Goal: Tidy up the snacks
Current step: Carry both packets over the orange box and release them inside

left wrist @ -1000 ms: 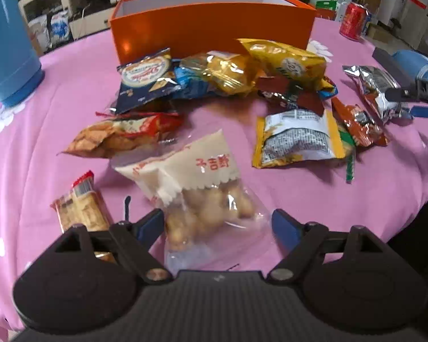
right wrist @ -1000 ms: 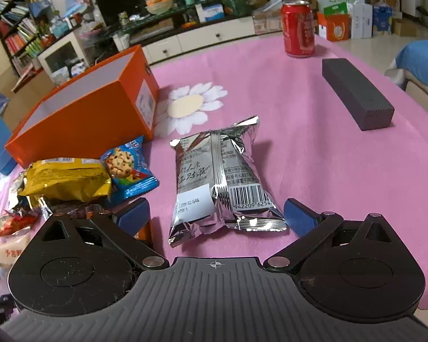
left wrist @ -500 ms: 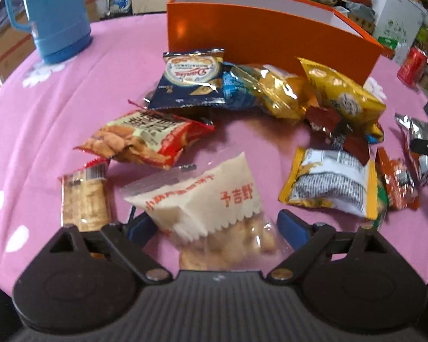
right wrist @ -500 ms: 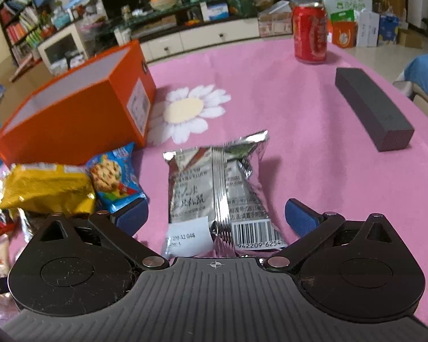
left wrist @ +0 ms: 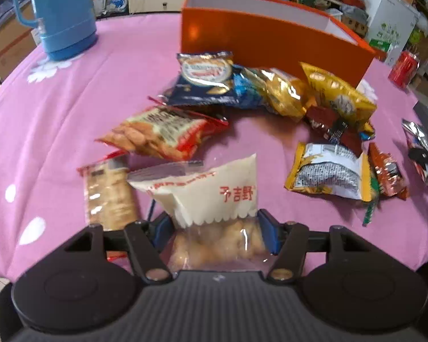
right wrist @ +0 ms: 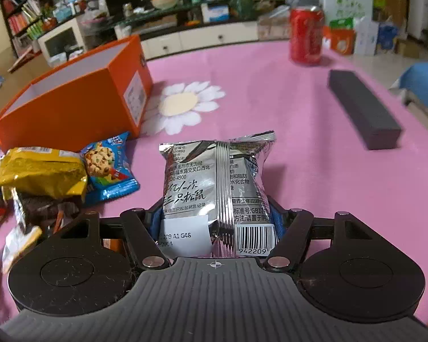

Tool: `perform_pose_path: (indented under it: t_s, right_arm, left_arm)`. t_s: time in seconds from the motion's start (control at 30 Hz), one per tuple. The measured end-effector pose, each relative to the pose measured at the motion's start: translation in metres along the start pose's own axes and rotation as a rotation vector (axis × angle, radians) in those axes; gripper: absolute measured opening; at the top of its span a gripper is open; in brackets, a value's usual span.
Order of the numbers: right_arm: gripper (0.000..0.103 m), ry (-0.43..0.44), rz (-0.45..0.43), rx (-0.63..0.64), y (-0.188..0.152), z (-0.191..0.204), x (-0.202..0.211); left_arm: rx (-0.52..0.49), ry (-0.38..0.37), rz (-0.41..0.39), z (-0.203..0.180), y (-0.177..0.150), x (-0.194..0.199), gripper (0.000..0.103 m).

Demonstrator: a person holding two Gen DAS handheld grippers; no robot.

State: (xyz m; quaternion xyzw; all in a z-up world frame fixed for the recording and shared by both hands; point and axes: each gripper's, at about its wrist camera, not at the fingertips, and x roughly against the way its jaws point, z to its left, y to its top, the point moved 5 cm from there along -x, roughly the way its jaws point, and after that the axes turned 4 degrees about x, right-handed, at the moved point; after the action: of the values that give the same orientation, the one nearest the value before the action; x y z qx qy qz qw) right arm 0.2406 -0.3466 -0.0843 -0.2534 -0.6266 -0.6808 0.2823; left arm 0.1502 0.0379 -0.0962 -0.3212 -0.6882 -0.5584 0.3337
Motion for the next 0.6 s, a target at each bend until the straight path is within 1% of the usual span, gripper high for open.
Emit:
perform_pose_path:
  t_s: [0.13,0.2,0.27,0.33,0.37,0.5,0.6]
  right_arm:
    - [0.042,0.034,-0.057,-0.042,0.006,0.000,0.037]
    - [0.042,0.070,-0.091,-0.052,0.018,0.008,0.051]
    - [0.042,0.115,-0.117,-0.051,0.034,0.019,0.058]
    - [0.042,0.165,-0.146,-0.040,0.056,0.034,0.060]
    - [0.042,0.177,-0.156,-0.028,0.066,0.041,0.058]
    - [0.042,0.198,-0.207,0.047,0.116,0.075,0.042]
    - [0.042,0.207,-0.220,0.091,0.152,0.099,0.017]
  left_arm:
    - [0.015,-0.028,-0.053,0.007,0.010,0.028,0.061]
    - [0.038,-0.063,-0.084,0.009,0.023,0.041,0.061]
    - [0.055,-0.097,-0.118,0.010,0.042,0.048,0.061]
    - [0.055,-0.113,-0.159,0.008,0.068,0.052,0.061]
    - [0.047,-0.118,-0.181,0.006,0.083,0.052,0.061]
    - [0.016,-0.120,-0.256,-0.005,0.148,0.038,0.061]
    - [0.004,-0.117,-0.285,-0.016,0.196,0.016,0.061]
